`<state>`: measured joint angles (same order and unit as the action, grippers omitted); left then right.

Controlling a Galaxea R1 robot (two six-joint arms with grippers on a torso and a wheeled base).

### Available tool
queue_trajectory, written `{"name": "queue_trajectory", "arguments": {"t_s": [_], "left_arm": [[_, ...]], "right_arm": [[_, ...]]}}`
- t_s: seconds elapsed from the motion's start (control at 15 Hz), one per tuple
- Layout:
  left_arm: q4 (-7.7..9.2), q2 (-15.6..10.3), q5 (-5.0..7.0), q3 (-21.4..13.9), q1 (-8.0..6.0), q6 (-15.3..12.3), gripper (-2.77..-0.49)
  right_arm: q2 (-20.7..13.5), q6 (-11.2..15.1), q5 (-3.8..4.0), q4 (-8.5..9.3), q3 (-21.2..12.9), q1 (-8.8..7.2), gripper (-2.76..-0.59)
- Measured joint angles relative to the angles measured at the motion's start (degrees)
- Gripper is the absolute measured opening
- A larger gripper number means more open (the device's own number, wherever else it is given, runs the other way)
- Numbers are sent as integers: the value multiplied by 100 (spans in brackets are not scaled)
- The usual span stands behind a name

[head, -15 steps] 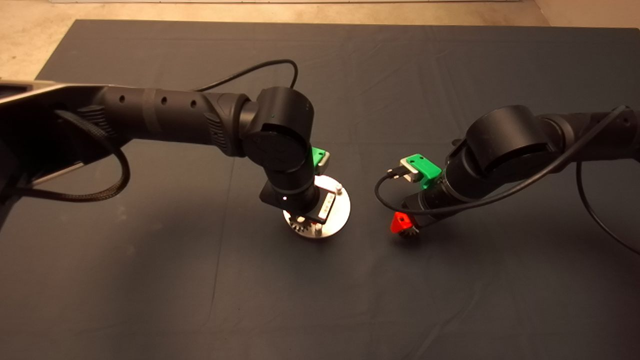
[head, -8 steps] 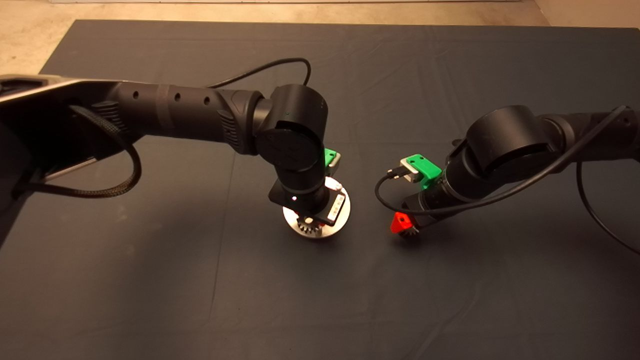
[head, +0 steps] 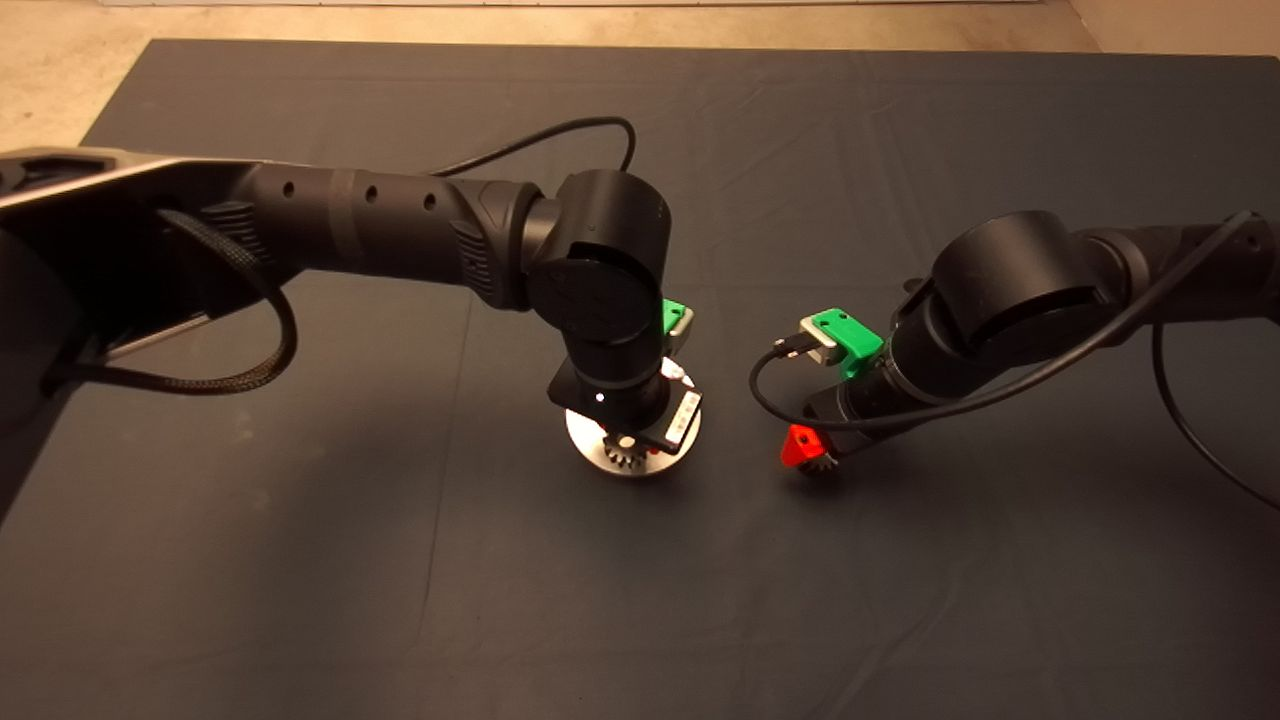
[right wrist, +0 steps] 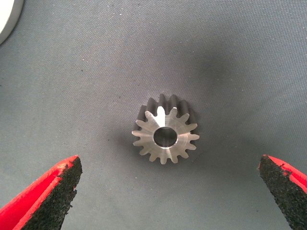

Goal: Install three planetary gears onto the carrier pins

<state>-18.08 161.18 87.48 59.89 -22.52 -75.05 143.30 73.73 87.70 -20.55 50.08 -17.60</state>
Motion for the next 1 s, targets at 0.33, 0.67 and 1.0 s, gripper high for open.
{"name": "queue_trajectory", "arguments": {"t_s": [0.33,0.67,1.0], "left_arm": [[-17,50,1,33,77,44,-236],[-22,73,0,80,77,73,-236],[-23,151,2,285,89,206,-236]], "right_arm": [[0,-2,0,-2,0,0,-60],[4,-1,0,-2,-2,0,-60],[4,-2,0,-4,-9,0,-60]]}}
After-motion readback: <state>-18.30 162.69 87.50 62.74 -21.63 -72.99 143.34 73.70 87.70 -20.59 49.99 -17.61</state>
